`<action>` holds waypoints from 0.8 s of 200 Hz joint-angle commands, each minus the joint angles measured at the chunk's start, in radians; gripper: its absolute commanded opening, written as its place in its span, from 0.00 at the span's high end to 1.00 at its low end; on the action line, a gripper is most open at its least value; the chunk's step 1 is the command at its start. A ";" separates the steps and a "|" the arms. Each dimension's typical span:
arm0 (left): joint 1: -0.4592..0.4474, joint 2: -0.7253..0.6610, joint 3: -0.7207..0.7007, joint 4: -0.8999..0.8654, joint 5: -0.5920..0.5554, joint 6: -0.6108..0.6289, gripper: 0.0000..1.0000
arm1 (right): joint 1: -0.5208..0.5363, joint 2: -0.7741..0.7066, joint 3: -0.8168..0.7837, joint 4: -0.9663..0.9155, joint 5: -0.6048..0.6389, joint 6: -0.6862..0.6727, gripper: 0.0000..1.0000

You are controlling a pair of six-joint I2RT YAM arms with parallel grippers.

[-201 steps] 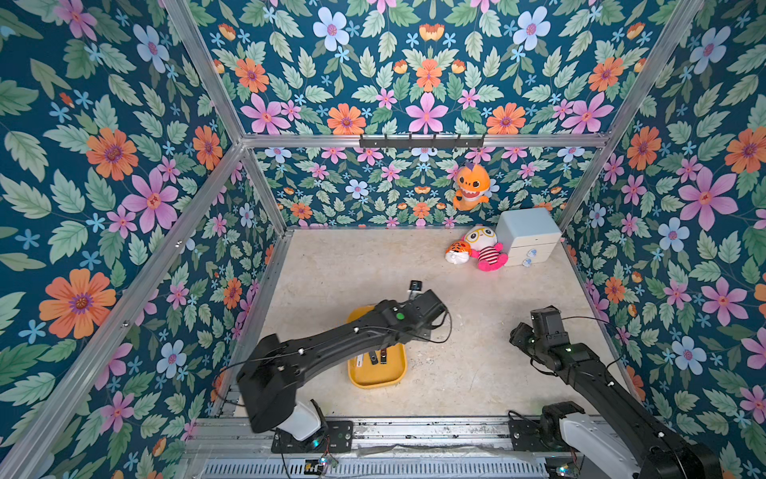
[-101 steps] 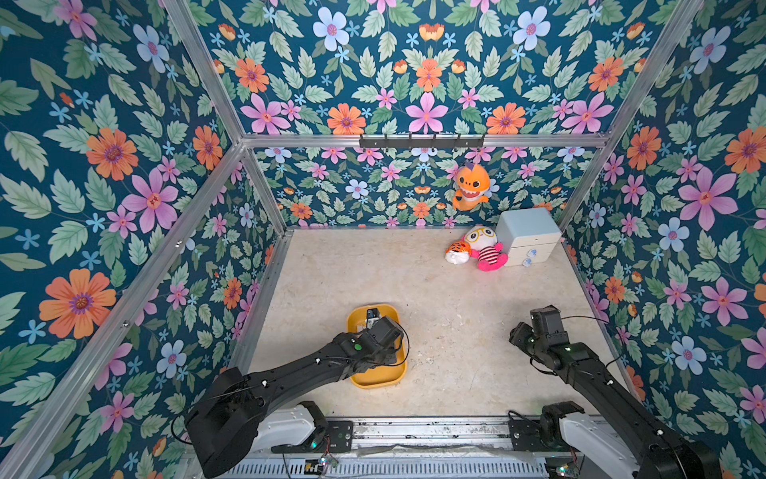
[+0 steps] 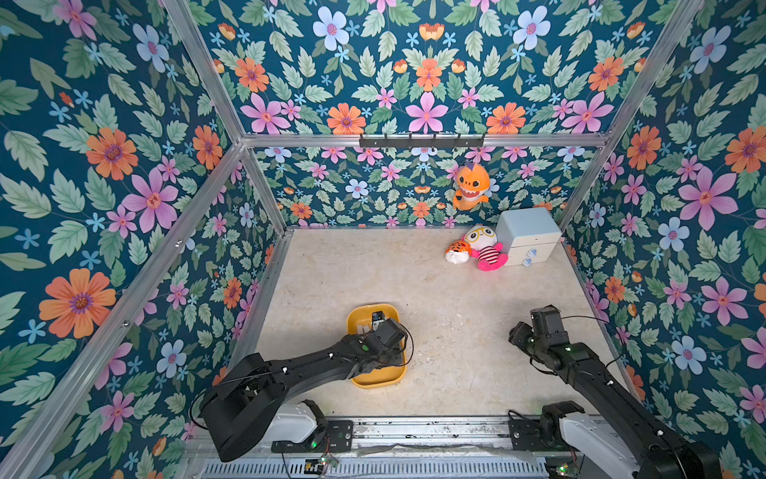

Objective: Put the usb flash drive into the storage box
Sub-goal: Place the USB flash in the storage box.

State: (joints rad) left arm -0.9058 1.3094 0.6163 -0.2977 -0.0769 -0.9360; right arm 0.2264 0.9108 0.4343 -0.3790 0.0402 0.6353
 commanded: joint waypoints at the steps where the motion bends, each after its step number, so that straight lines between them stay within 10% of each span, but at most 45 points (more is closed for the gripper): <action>1: -0.008 -0.036 0.045 -0.040 -0.035 0.033 0.41 | 0.001 0.008 0.004 0.008 0.003 0.003 0.40; 34: -0.007 -0.122 0.184 -0.167 -0.138 0.116 0.32 | 0.001 0.019 0.011 0.012 0.001 -0.006 0.40; 82: 0.094 -0.302 0.255 -0.245 -0.603 0.270 0.20 | 0.001 0.014 0.138 0.098 0.051 -0.115 0.35; 121: 0.284 -0.574 -0.046 0.159 -0.927 0.471 0.09 | 0.001 0.060 0.108 0.381 0.142 -0.304 0.15; 160: 0.448 -0.643 -0.413 0.788 -0.894 0.769 0.03 | 0.001 0.047 -0.080 0.770 0.334 -0.450 0.01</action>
State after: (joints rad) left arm -0.5308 0.6476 0.3264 0.0414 -0.9318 -0.3824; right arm 0.2272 0.9569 0.4255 0.0856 0.2050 0.3161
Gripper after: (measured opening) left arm 0.971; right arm 0.986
